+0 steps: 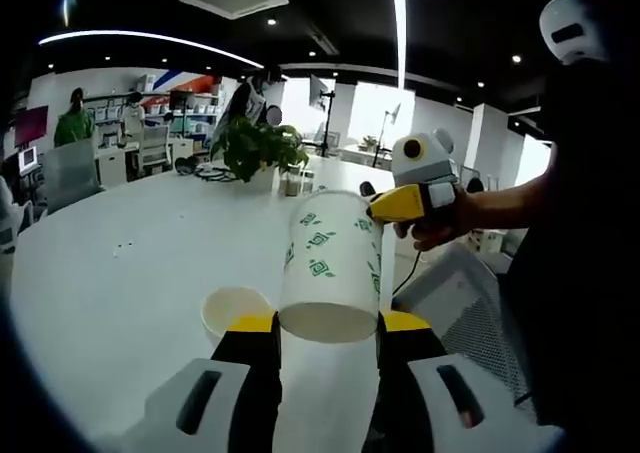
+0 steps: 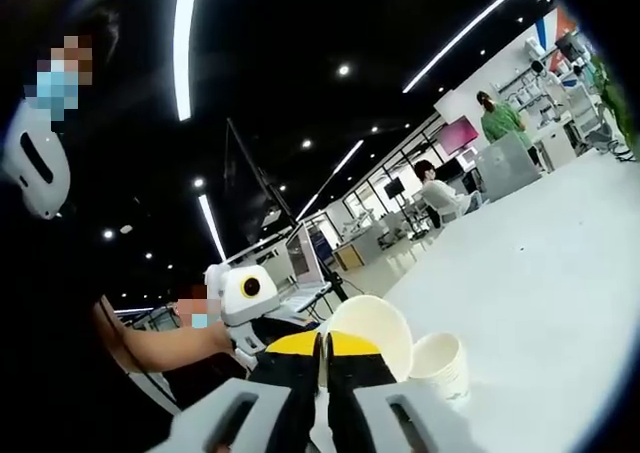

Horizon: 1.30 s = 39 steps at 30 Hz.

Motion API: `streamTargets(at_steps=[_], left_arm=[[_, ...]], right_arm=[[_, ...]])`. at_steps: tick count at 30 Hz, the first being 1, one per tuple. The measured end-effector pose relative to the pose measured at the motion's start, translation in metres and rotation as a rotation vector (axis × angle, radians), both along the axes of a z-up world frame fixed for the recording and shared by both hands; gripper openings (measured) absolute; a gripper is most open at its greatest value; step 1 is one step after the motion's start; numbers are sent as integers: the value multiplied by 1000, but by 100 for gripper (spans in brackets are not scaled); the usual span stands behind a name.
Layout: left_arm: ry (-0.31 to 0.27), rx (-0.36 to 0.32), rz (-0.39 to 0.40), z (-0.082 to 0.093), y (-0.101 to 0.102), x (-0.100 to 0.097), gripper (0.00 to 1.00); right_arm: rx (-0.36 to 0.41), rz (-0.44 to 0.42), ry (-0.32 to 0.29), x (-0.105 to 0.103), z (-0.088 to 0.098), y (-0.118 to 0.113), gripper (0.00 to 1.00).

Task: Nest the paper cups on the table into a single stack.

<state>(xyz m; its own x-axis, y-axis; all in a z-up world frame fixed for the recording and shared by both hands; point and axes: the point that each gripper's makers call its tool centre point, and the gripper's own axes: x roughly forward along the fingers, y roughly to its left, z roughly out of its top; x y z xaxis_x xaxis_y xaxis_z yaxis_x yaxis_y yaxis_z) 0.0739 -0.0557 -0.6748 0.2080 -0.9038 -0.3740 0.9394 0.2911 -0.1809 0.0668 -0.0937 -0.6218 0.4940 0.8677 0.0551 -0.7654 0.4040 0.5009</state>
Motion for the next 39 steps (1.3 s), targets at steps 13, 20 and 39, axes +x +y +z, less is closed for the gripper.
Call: streamTargets(at_steps=[13,20,39], left_arm=[[-1,43,47,-9,5,6,38],[-20,63,73,-16,9,4,47],[-65,51,234,-21,27,15,72]], right_arm=[[-3,10,-12,0,5,2,0],[-56,-33,-50,11,8,-3,0],[-364,-112,-185,49,-21,-3,0]])
